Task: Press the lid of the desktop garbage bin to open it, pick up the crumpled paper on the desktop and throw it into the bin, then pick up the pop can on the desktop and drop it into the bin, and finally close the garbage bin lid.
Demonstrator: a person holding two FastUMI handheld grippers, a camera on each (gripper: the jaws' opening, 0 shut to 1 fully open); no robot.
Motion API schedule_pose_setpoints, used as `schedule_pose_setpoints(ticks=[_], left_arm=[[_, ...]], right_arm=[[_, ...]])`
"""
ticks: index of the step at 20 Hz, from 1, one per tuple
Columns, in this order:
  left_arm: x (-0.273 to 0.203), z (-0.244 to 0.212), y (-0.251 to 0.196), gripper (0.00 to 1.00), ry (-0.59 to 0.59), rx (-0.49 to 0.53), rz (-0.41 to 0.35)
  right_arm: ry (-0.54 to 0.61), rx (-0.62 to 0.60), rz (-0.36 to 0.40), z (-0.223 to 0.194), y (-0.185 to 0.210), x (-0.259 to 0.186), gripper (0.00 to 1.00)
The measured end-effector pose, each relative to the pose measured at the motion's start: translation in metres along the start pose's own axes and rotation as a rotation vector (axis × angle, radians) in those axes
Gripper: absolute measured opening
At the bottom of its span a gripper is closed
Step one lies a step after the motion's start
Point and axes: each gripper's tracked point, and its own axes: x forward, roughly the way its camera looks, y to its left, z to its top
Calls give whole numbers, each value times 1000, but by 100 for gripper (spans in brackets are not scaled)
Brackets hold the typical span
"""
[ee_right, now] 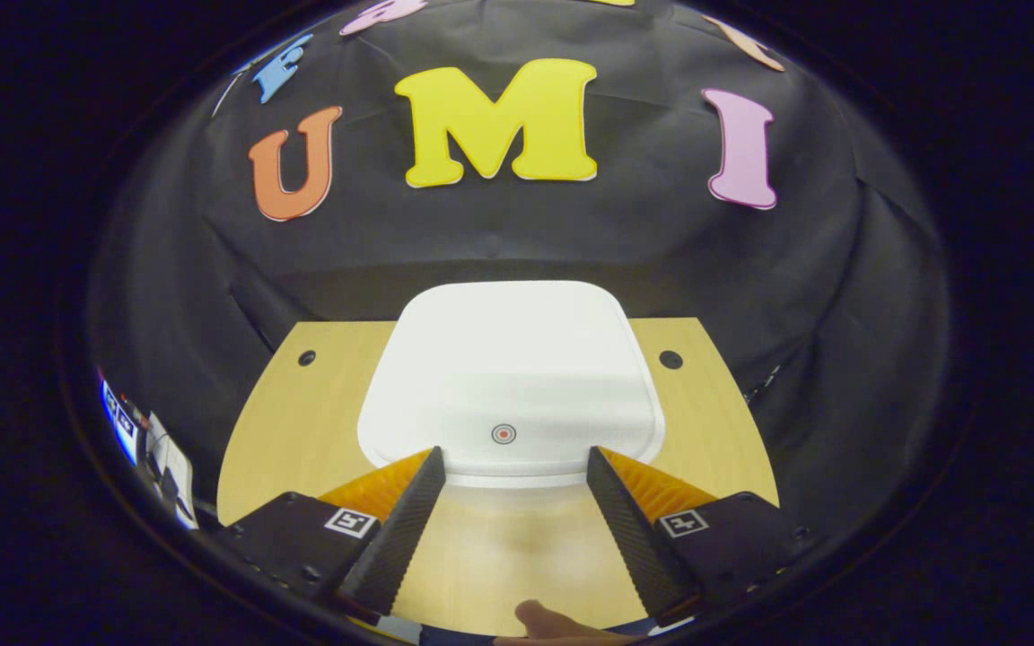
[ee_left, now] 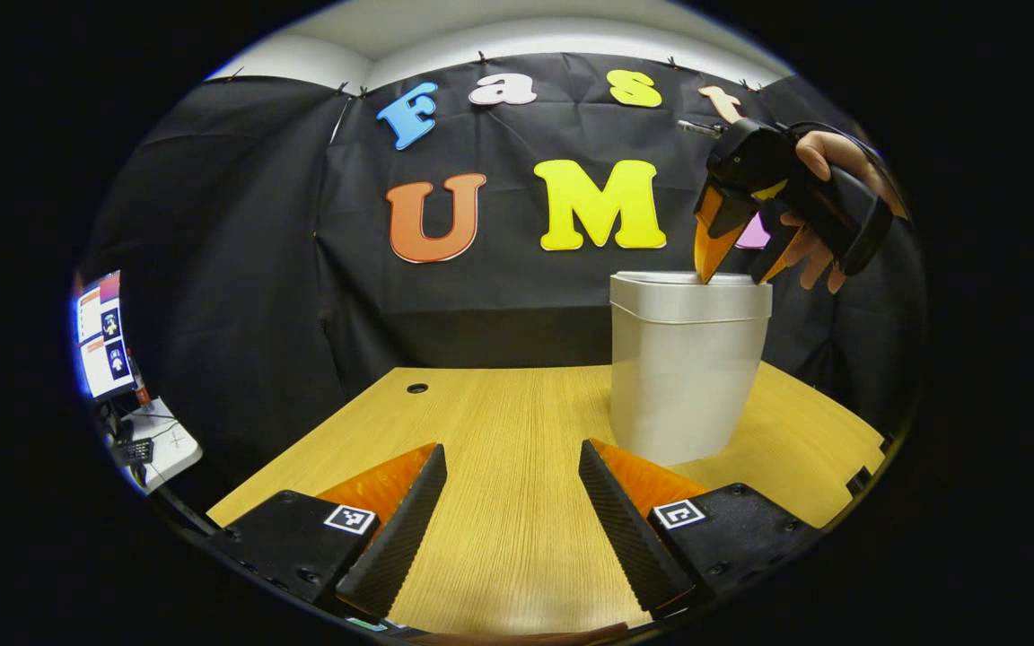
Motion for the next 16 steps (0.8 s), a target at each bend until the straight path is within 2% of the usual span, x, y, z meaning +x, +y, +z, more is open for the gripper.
schedule_pose_setpoints(ticks=[3,7,12,16], left_arm=[[1,1,9,96,-2,-1,20],[4,-5,12,96,19,-14,26],[3,-3,15,96,14,-5,36],[1,-3,4,96,11,-7,10]], right_arm=[[-24,-17,-1,10,-1,-2,97],[-70,27,19,24,-1,-2,97],[-44,24,8,18,-4,8,96],[-32,35,20,12,-5,16,98]])
